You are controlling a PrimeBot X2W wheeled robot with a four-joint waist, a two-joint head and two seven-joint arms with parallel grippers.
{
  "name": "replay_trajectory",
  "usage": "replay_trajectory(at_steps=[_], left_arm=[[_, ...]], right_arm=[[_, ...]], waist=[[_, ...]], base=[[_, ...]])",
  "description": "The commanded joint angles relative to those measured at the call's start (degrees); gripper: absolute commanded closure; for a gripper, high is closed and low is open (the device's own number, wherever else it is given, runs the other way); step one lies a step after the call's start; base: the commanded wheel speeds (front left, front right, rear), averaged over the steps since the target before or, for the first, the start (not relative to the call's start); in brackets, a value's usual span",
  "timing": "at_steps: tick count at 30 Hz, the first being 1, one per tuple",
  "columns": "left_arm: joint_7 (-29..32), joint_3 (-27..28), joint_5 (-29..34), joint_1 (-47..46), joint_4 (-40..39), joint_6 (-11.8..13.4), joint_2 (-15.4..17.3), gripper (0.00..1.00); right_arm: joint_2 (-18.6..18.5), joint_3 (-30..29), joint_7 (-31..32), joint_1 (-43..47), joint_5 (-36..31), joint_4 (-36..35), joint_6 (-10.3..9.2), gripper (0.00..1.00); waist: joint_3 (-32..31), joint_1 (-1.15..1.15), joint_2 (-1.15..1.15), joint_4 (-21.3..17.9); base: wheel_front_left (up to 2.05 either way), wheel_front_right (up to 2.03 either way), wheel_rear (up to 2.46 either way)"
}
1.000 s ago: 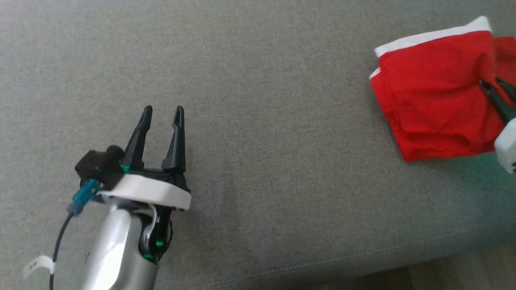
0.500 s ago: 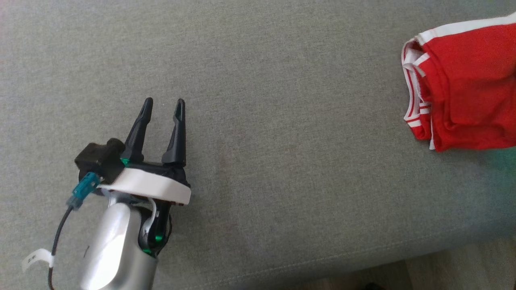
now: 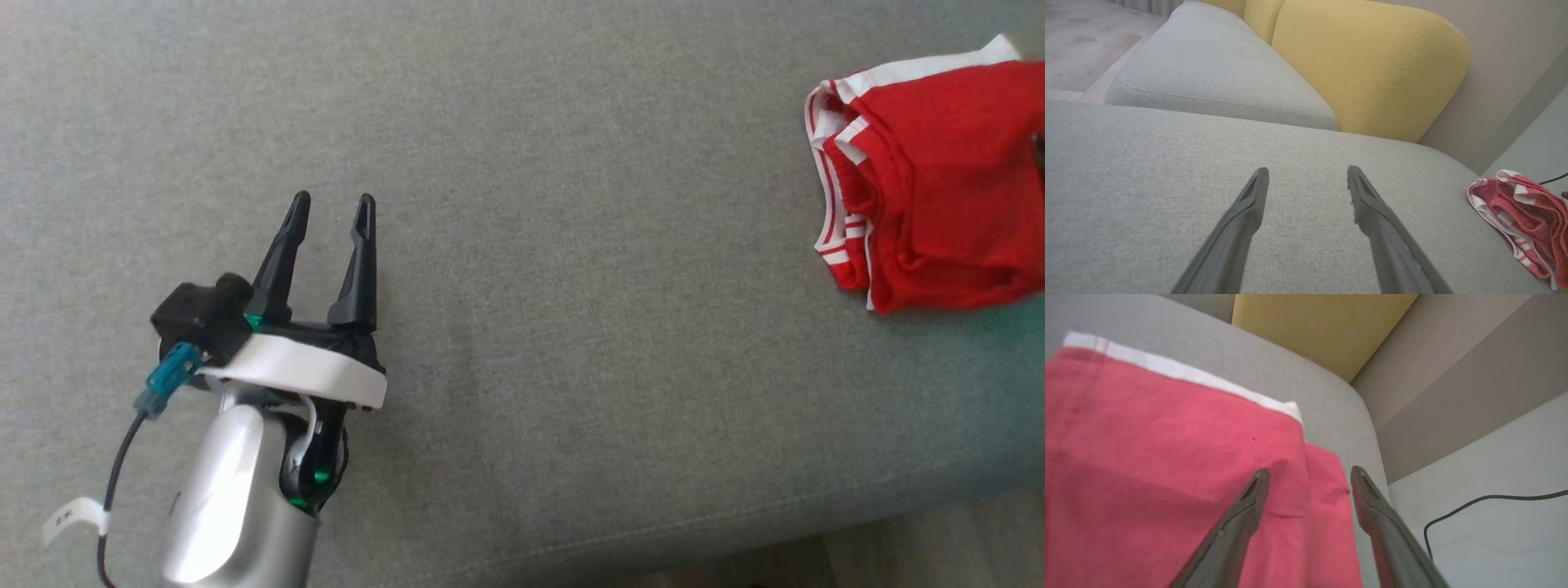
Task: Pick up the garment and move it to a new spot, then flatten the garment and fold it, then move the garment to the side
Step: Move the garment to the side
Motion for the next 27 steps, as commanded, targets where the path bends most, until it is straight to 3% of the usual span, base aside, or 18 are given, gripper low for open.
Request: replay_trajectory(at_steps=[1,8,16,24,27], left_arm=[[-0.3,2.0,-0.4,-0.9,-1.6,0.2,0.5,0.0],[-0.3,2.6,-1.2,0.6,-2.1,0.7,0.5,0.0],[-0.3,3.5,-1.8,3.0,-3.7,1.3,0.5,0.0],[-0.3,2.7,-1.4,5.9,-4.4,1.7,0.5,0.0],[-0.3,2.6,-1.5,6.7,-4.7,2.3,0.5,0.0]], right_arm=[[-1.1,-0.7,-0.8,-0.6,-0.3,-2.4,0.11,0.0],[5.7,-2.8,-4.2,-1.5,-1.2,-10.9,0.11,0.0],[17.5,-4.0,-7.9,4.3,-0.3,-20.3,0.11,0.0],[27.5,-6.0,-13.1,14.3,-2.4,-22.2,0.11,0.0],[29.4,-6.8,-14.6,16.4,-4.2,-22.1,0.11,0.0]], waist=[[-1.0,0.0,0.0,0.3],[-4.9,0.0,0.0,1.0],[-9.4,0.0,0.0,2.8],[-12.1,0.0,0.0,4.7],[-12.5,0.0,0.0,4.9]], base=[[0.0,0.0,0.0],[0.0,0.0,0.0],[0.0,0.0,0.0],[0.0,0.0,0.0],[0.0,0.0,0.0]])
